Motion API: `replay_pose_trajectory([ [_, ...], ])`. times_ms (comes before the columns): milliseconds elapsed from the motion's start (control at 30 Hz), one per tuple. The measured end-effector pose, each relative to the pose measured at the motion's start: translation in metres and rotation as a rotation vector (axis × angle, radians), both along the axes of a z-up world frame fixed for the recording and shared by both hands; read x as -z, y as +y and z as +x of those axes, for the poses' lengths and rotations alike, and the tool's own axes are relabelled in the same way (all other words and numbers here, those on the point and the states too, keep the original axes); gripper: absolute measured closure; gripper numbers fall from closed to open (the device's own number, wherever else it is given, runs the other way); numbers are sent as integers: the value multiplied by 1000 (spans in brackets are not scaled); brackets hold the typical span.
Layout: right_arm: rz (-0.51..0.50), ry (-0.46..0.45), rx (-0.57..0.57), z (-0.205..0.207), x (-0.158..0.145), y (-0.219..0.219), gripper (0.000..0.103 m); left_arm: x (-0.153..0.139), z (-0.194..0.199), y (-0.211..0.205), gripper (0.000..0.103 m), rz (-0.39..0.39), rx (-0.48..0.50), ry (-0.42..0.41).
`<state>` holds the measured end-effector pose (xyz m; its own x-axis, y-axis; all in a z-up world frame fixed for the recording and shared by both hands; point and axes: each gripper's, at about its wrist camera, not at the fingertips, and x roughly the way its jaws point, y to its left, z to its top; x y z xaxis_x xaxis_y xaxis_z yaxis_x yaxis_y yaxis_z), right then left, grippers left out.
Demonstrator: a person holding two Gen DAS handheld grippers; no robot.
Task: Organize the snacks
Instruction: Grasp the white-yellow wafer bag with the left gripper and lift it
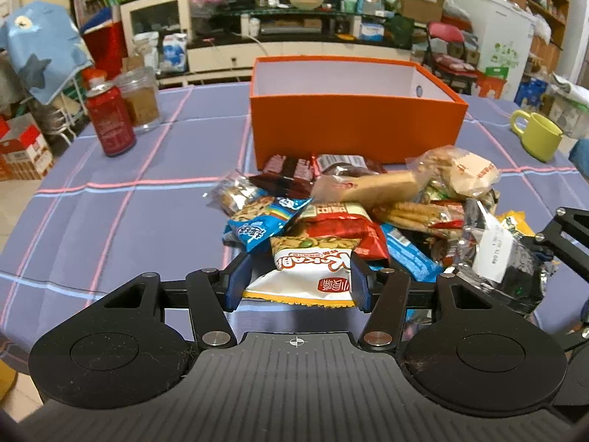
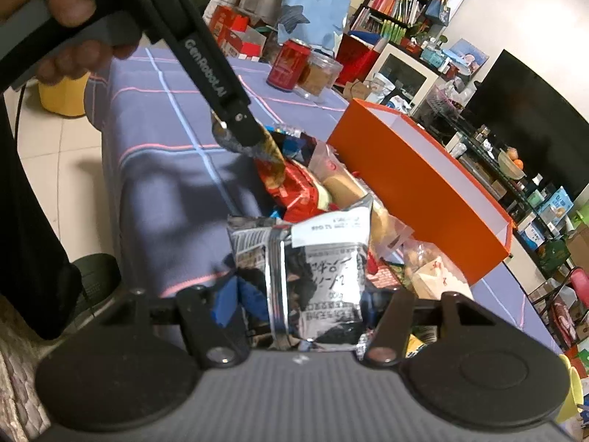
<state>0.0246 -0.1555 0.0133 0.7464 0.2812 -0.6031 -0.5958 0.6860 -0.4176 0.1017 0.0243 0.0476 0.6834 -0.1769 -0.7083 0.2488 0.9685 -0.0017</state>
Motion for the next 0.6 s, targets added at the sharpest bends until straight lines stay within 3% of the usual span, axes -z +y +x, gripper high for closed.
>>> replay_pose_trajectory([
  [600,94,-13,44,2,-11,-5,44,-25,-9,4,64,2,-29,-104],
])
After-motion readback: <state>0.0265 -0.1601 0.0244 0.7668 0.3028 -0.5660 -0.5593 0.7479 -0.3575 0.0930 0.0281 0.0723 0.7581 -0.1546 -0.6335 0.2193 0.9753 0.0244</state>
